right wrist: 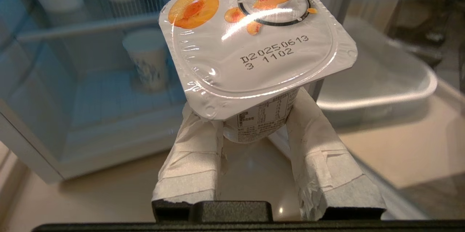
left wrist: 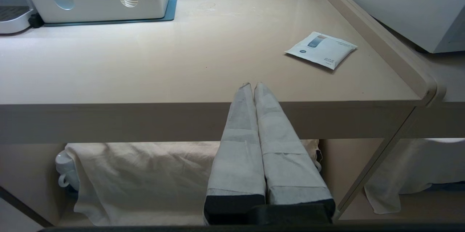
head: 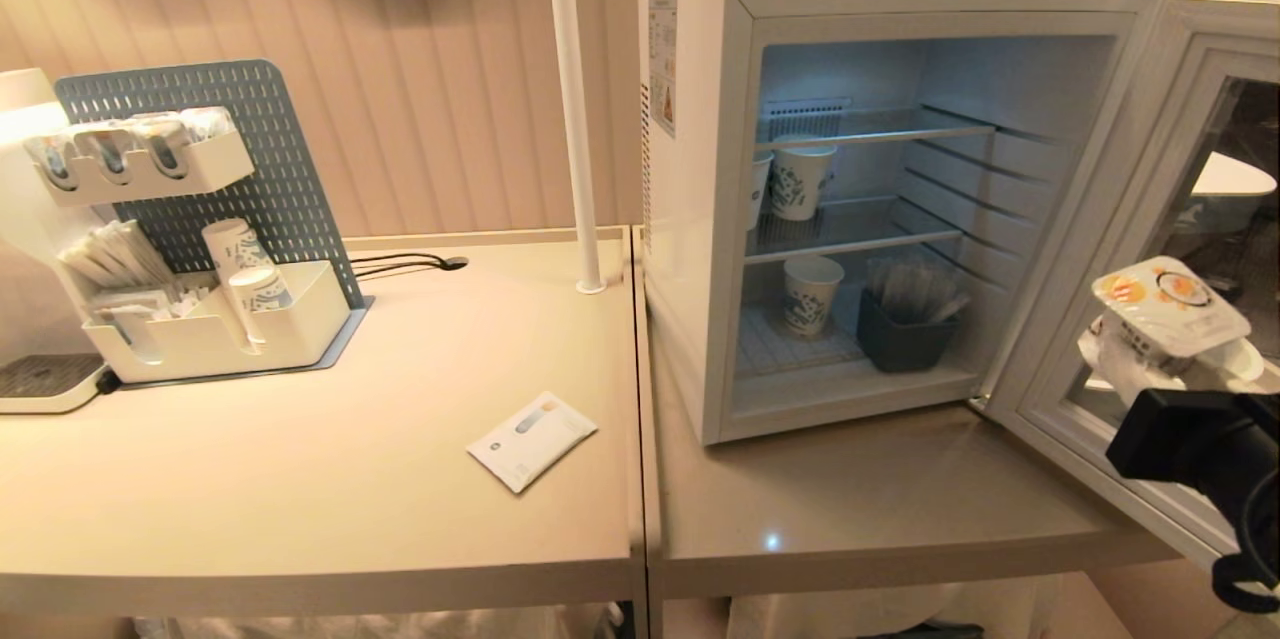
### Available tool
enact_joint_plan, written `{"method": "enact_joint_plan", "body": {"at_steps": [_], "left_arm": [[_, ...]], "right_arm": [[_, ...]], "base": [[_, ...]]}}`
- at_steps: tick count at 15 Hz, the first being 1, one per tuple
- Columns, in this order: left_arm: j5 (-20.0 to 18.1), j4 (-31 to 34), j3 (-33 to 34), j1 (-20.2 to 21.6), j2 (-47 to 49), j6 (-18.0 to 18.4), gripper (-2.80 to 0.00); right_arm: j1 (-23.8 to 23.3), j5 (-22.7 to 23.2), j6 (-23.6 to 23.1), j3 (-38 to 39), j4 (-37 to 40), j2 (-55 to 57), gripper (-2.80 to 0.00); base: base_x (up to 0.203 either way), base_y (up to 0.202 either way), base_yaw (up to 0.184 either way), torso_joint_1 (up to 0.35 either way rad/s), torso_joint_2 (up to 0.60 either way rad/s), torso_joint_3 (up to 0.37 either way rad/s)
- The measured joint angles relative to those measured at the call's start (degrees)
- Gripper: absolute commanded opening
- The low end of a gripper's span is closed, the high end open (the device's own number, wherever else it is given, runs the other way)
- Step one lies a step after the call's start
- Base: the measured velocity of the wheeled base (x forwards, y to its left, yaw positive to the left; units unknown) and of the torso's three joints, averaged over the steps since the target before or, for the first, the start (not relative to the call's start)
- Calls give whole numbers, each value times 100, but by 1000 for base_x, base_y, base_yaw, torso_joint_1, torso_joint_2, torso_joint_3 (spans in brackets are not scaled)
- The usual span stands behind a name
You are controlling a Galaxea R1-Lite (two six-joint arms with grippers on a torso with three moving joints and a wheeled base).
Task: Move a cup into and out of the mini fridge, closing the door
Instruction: Place the yoghurt on the freezer
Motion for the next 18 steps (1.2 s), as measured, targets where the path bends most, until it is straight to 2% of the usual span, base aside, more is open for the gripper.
{"method": "enact_joint_plan", "body": {"at_steps": [3,8,12,18], "left_arm": [[-1,-2,0,0,0,2,-280],[1,-2,0,0,0,0,-280],[-1,0,0,0,0,2,-280],[-1,0,0,0,0,2,-280]], "right_arm": [[0,181,-440,-929,621,-137,-280],[-6,626,-556,-2435,2188,-172,-280],[-15,646,-561,-2679,2228,-134,-280],[-13,682,-561,-2819,2281,-115,-280]], "base": [[0,0,0,0,0,0],[0,0,0,0,0,0],[128,0,0,5,2,2],[0,0,0,0,0,0]]}}
